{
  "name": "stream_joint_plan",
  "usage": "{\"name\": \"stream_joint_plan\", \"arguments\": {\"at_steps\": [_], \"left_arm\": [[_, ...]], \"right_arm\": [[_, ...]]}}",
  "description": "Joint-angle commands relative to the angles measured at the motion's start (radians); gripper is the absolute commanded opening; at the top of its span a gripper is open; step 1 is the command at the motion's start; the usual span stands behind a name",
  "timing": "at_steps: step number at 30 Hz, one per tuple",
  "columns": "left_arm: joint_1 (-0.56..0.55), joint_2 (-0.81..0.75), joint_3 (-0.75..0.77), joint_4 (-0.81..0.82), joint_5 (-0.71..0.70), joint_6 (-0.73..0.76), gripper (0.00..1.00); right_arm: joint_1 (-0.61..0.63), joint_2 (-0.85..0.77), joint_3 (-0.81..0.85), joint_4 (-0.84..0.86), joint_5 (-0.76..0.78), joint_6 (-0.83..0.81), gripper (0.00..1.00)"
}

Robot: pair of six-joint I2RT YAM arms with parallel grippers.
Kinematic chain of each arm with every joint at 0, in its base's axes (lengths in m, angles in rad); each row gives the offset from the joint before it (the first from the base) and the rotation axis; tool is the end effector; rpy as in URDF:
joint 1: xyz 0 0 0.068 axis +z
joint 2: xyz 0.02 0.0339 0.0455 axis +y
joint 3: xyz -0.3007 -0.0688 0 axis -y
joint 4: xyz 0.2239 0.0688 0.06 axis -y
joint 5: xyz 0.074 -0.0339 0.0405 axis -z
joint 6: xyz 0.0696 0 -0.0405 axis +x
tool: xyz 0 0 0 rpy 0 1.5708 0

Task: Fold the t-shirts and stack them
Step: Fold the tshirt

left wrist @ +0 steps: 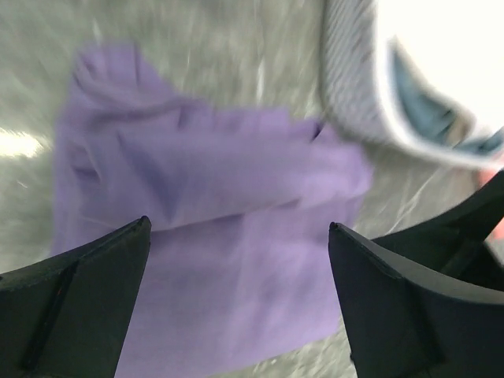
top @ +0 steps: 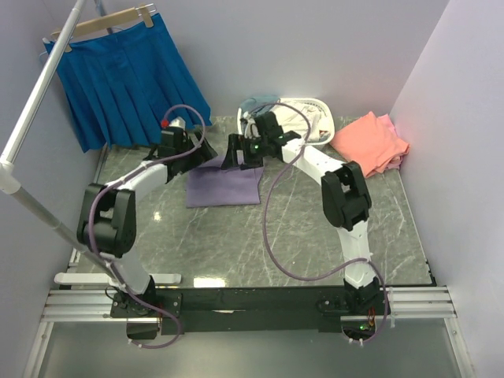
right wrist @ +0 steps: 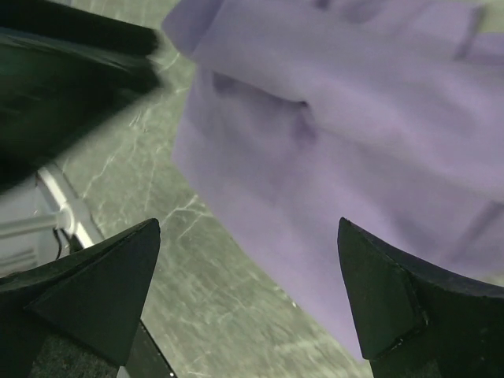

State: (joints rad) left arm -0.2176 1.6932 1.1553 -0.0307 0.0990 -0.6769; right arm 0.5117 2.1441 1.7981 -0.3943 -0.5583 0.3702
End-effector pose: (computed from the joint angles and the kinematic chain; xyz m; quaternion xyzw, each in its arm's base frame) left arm 0.3895 -0.0932 0.2716 -0.1763 0.8584 -0.2466 0.4138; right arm 0.4286 0.2830 0.2569 -0.1731 0.8695 0.3935 0.2431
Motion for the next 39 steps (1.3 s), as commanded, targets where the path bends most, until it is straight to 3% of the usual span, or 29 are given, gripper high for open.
{"name": "stream_joint_plan", "arguments": {"at_steps": [1, 12, 20, 26, 30, 35, 39], "left_arm": [[-0.003, 0.095, -0.011, 0.103, 0.166, -0.006, 0.99], [0.007, 0.266, 0.118, 0.172, 0.116, 0.027, 0.99], [0.024, 0.235, 0.242, 0.115, 0.056, 0.060, 0.99], [0.024, 0.113, 0.150, 0.164, 0.054, 0.062, 0.99], [0.017, 0.027, -0.001, 0.230, 0.106, 0.045, 0.99], [-0.011, -0.015, -0.104, 0.270, 0.134, 0.054, 0.99], [-0.020, -0.009, -0.160, 0.308, 0.127, 0.046, 0.99]], "right_arm": [[0.011, 0.080, 0.049, 0.081, -0.106, 0.049, 1.00], [0.013, 0.188, 0.162, 0.109, -0.019, -0.008, 1.00], [0.011, 0.293, 0.300, 0.074, 0.095, -0.040, 1.00], [0.010, 0.335, 0.343, 0.072, 0.248, -0.040, 1.00], [0.013, 0.289, 0.307, 0.123, 0.371, -0.066, 1.00], [0.013, 0.264, 0.319, 0.109, 0.396, -0.106, 1.00], [0.025, 0.108, 0.125, 0.198, 0.357, -0.123, 1.00]]}}
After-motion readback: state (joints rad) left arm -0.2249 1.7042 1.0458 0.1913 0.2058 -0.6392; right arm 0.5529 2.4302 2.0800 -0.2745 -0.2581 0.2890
